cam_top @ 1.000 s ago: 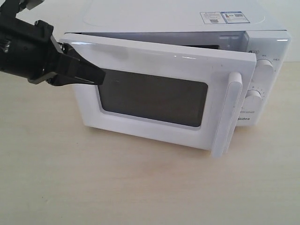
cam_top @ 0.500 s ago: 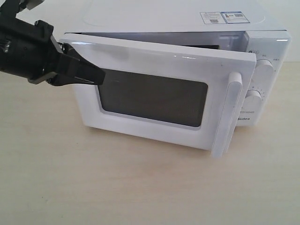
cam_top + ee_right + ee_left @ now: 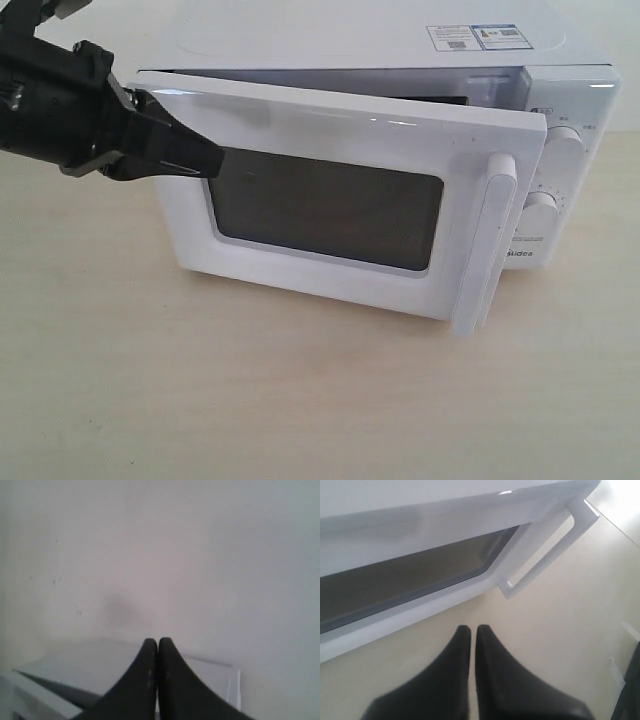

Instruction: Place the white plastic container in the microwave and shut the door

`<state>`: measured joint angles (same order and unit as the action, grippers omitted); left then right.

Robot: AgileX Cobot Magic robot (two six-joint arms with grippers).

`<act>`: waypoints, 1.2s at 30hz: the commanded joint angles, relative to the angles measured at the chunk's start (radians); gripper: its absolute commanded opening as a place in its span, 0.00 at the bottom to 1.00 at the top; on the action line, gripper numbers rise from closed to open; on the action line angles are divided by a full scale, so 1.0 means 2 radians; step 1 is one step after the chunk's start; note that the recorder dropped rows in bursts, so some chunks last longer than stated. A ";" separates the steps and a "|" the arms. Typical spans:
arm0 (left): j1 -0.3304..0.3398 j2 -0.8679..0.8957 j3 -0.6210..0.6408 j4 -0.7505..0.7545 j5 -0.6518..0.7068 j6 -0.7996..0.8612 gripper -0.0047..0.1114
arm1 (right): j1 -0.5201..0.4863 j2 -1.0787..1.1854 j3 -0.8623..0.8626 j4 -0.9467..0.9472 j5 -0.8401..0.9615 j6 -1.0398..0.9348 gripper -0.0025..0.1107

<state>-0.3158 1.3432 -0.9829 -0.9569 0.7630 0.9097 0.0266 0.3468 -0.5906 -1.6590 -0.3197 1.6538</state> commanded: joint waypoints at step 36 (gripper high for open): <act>-0.004 0.000 0.002 -0.008 -0.007 0.002 0.08 | -0.002 0.077 -0.001 0.031 0.124 -0.034 0.02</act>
<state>-0.3158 1.3432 -0.9829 -0.9598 0.7541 0.9097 0.0257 0.4983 -0.5906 -1.5956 -0.0905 1.6147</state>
